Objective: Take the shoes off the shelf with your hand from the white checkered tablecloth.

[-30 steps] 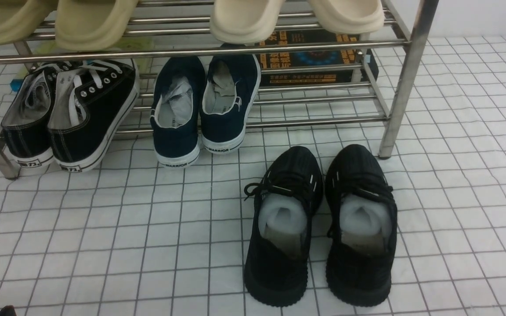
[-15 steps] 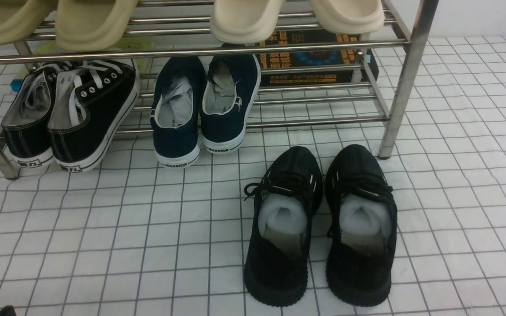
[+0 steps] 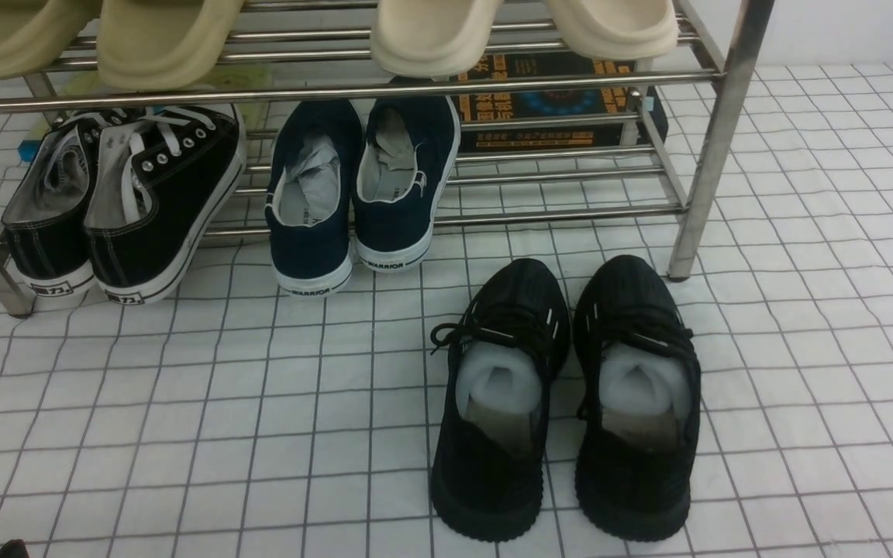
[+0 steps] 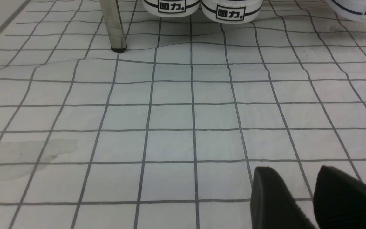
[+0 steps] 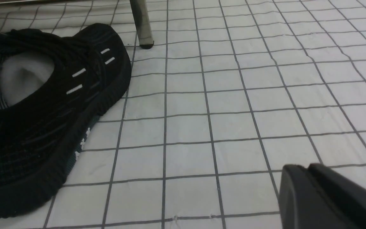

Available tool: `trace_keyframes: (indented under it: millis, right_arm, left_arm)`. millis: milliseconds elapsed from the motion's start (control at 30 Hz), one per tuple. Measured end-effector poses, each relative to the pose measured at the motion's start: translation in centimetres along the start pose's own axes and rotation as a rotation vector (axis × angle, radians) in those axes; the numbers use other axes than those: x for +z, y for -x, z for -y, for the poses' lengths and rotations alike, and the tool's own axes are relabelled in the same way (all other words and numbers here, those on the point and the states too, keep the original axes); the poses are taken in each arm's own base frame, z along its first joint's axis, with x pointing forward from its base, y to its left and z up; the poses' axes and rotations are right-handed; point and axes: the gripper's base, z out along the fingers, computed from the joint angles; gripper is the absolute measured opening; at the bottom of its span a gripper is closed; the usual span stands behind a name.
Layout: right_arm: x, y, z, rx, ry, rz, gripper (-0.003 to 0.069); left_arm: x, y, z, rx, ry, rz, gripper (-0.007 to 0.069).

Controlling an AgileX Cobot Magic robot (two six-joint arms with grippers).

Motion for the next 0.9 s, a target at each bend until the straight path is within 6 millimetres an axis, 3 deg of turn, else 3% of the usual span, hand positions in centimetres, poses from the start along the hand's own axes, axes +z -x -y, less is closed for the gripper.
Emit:
trace_keyframes:
  millis: [900]
  right_arm:
    - [-0.01,0.03,0.25,0.016,-0.046,0.005,0.0087]
  left_arm:
    - [0.00,0.00,0.00,0.000,0.000,0.000,0.0239]
